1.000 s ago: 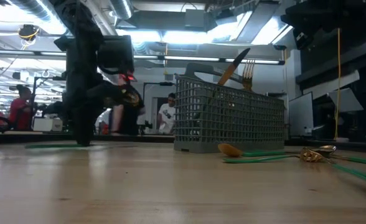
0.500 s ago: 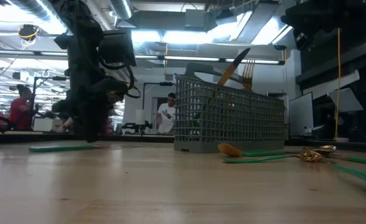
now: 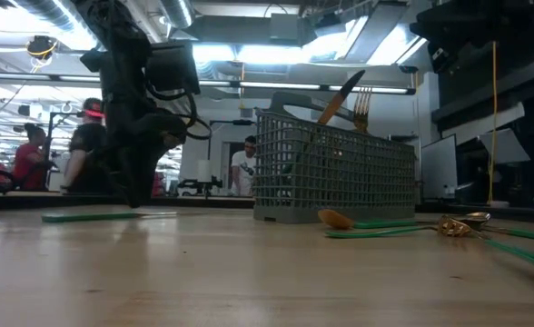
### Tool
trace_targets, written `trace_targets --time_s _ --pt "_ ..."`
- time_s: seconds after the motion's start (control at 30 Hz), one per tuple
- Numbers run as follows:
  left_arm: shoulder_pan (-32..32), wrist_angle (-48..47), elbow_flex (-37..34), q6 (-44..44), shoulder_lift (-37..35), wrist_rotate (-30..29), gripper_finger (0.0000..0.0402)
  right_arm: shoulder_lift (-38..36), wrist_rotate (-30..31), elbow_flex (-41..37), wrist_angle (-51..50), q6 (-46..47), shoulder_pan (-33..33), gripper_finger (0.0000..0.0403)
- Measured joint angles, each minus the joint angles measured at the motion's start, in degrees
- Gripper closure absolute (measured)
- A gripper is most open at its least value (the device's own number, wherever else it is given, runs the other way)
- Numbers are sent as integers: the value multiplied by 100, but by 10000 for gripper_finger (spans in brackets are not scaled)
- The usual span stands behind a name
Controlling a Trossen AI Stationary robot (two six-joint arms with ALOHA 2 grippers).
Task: Sort silverware
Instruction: Put the left knife into the basket
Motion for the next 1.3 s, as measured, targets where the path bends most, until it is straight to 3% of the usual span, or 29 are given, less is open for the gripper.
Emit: trace_targets --time_s 0.67,1.07,1.3 --pt "-284 -49 -55 -135 522 -287 305 -2 0 0 4 -2 0 322" --pt "-304 -64 -65 -194 529 -230 384 0 0 0 4 -2 -1 322" --pt "-304 -31 -85 -326 491 -202 368 0 0 0 4 -2 0 322"
